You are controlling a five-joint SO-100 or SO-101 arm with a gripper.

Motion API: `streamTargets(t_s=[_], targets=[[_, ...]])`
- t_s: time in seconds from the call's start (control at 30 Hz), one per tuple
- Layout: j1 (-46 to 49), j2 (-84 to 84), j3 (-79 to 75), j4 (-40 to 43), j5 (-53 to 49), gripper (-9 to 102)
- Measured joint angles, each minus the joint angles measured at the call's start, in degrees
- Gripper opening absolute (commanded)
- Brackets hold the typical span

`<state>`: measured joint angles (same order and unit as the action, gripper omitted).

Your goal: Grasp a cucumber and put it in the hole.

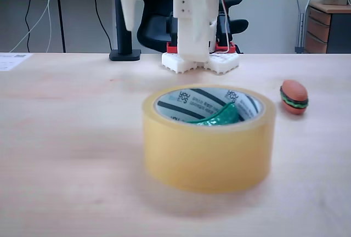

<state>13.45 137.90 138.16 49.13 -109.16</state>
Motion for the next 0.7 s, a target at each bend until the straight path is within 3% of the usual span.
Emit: streamTargets(t_s=[0.23, 0.43, 0.6, 0.7], targets=[[0.0, 9.6, 9.4, 1.8, 3.6, 6], [0.0, 29.4, 26.3, 2.7, 6.7, 8], [0.0, 51.2, 36.3, 11.5, 8.8, 5], [0.0, 54.3, 37.4, 13.8, 9.1, 6]])
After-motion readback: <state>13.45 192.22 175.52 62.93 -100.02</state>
